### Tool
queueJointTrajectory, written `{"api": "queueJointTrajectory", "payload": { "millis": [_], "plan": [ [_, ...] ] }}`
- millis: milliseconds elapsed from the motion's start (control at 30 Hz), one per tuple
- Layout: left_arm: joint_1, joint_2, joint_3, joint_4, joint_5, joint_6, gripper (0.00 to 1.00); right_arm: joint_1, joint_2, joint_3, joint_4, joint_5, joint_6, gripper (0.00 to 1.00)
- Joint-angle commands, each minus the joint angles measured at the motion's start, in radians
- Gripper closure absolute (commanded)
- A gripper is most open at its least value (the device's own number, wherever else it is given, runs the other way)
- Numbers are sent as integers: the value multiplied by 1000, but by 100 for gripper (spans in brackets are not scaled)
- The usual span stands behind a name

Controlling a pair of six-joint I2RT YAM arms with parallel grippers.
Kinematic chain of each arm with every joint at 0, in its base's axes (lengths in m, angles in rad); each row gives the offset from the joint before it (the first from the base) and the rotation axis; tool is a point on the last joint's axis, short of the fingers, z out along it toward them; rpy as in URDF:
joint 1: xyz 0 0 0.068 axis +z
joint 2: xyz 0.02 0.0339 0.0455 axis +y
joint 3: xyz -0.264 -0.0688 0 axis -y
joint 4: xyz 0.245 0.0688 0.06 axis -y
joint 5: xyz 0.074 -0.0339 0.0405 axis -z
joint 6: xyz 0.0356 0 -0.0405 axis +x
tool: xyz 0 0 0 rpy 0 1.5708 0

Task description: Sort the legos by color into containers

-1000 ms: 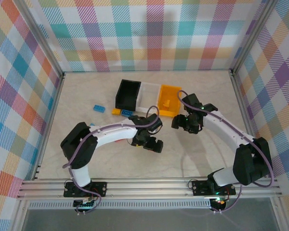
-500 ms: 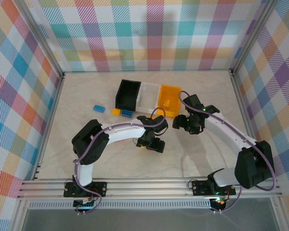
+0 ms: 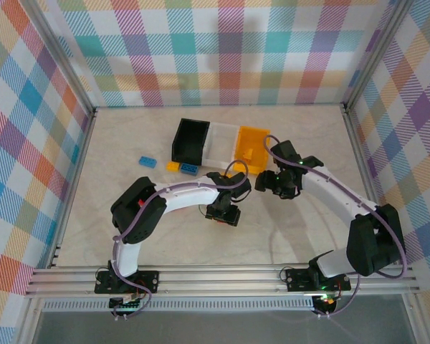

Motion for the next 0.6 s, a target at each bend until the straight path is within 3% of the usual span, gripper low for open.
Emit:
{"api": "queueJointTrajectory", "payload": {
  "millis": [0,367,567],
  "plan": [
    [4,-7,25,-48,-42,6,42,0,14,11,21,-27,-5,26],
    [16,-44,16,-67,-95,26,47,-1,16,8,31,-46,-4,26],
    [77,-104,24,-100,-110,55,47,0,10,-10,42,-66,-12,26]
  ]
}}
